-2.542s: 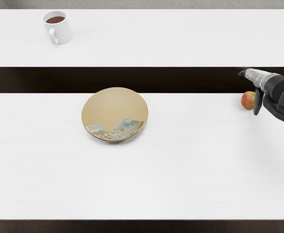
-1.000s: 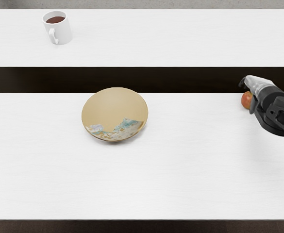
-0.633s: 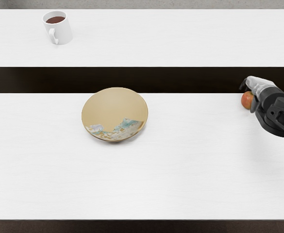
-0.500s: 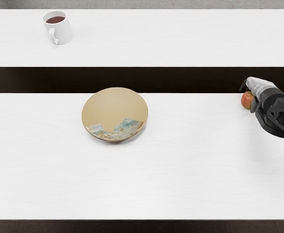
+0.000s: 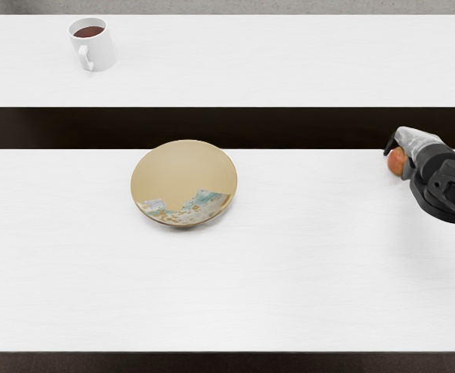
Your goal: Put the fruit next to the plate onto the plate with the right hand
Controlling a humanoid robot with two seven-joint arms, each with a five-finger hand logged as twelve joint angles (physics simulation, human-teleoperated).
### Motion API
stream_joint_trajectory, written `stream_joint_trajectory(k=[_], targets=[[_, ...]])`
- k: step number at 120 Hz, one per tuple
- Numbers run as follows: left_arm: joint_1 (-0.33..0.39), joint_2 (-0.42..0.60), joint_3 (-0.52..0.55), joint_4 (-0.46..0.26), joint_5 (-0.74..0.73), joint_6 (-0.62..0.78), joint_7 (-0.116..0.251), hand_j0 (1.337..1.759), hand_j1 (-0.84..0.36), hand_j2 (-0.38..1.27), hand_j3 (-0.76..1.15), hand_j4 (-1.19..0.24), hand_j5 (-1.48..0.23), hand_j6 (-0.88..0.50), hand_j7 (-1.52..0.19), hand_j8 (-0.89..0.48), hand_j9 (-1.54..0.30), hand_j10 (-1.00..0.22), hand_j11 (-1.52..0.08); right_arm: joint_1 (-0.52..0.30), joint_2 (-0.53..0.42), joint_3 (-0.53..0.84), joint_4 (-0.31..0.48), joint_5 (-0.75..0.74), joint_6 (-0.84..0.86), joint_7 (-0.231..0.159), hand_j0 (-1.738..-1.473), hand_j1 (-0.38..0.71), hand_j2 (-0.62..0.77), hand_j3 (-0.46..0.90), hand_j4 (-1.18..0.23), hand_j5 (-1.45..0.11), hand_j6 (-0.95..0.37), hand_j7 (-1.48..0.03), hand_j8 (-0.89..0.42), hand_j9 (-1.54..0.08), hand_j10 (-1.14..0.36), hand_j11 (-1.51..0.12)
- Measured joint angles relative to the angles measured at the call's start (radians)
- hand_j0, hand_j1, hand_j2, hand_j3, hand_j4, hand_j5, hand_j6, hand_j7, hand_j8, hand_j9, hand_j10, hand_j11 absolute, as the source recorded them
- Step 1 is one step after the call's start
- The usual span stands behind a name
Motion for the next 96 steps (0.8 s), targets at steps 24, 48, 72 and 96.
stream_joint_trajectory(k=[24,48,72,96], targets=[[0.000,0.000,0.000,0.000,0.000,0.000,0.000,1.658,0.35,0.00,0.00,0.00,0.00,0.00,0.00,0.00,0.00,0.00,0.00,-0.001,0.000,0.000,0.000,-0.001,0.003,0.000,-1.650,0.25,0.15,0.00,-0.67,-0.83,-0.38,-0.85,-0.40,-0.85,-0.61,-0.85],[-0.001,0.000,0.000,0.000,0.000,0.000,0.000,1.658,0.35,0.00,0.00,0.00,0.00,0.00,0.00,0.00,0.00,0.00,0.00,0.004,0.006,0.001,-0.001,0.001,0.005,-0.001,-1.624,0.22,0.17,0.06,-0.76,-0.92,-0.44,-0.95,-0.45,-0.94,-0.65,-0.95],[0.000,0.000,0.000,0.000,0.000,0.000,0.000,1.658,0.35,0.00,0.00,0.00,0.00,0.00,0.00,0.00,0.00,0.00,0.00,0.025,0.018,0.012,0.005,0.013,0.006,0.000,-1.642,0.27,0.23,0.00,-0.76,-0.98,-0.39,-0.98,-0.39,-1.00,-0.58,-1.03],[0.000,0.000,0.000,0.000,0.000,0.000,0.000,1.658,0.35,0.00,0.00,0.00,0.00,0.00,0.00,0.00,0.00,0.00,0.00,0.066,0.040,0.014,0.023,0.018,0.009,0.000,-1.647,0.28,0.24,0.00,-0.75,-1.01,-0.37,-1.00,-0.37,-1.02,-0.56,-1.05]])
